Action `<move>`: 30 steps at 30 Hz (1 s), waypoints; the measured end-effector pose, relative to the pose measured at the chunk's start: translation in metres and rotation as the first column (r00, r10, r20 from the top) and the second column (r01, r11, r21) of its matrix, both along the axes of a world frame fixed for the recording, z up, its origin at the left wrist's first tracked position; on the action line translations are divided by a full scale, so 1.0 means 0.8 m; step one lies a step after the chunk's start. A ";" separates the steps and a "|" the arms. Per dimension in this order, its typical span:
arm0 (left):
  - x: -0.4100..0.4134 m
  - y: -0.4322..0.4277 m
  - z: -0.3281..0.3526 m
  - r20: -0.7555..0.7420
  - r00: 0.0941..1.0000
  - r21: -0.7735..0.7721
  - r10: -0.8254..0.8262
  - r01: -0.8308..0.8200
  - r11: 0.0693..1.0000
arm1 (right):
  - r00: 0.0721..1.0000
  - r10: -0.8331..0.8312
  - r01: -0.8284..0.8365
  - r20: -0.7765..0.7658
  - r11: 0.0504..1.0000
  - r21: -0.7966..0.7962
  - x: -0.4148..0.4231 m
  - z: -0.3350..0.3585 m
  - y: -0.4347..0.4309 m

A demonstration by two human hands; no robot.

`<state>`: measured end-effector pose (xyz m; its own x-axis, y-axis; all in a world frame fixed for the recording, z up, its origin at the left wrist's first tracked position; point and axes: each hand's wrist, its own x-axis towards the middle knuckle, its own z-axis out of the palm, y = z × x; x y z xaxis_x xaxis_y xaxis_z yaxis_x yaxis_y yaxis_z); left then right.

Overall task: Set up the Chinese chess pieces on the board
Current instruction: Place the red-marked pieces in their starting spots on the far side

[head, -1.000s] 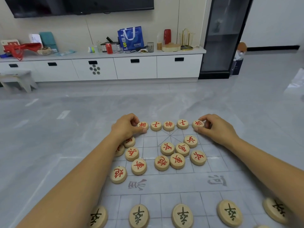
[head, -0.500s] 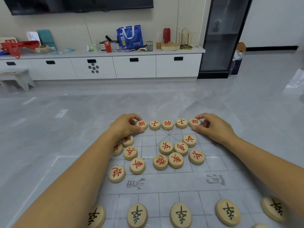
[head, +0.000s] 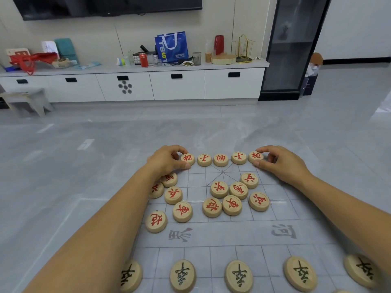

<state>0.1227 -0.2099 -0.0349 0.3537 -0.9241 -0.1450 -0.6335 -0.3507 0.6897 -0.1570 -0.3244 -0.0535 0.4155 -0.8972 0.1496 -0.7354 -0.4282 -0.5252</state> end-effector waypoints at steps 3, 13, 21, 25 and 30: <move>0.000 -0.001 0.000 0.002 1.000 -0.001 -0.005 0.005 1.000 | 1.000 0.005 -0.005 -0.007 1.000 0.002 0.000 0.000 0.000; 0.001 0.001 0.001 -0.036 0.999 -0.013 -0.041 0.040 0.999 | 1.000 0.012 -0.012 0.017 1.000 0.007 -0.001 -0.002 -0.003; 0.002 0.000 -0.001 -0.047 0.999 -0.012 -0.027 0.026 1.000 | 1.000 0.017 -0.018 0.026 1.000 0.013 -0.002 -0.003 -0.004; 0.001 0.000 -0.001 -0.045 0.999 -0.014 -0.026 0.025 1.000 | 1.000 0.015 -0.015 0.022 1.000 0.015 -0.002 -0.003 -0.003; 0.002 0.000 -0.001 -0.048 0.998 -0.015 -0.030 0.029 0.999 | 1.000 0.010 -0.010 0.019 1.000 0.013 -0.001 -0.003 -0.002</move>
<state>0.1244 -0.2098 -0.0356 0.3189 -0.9362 -0.1478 -0.6090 -0.3219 0.7249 -0.1577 -0.3263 -0.0555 0.4214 -0.8951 0.1458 -0.7209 -0.4282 -0.5450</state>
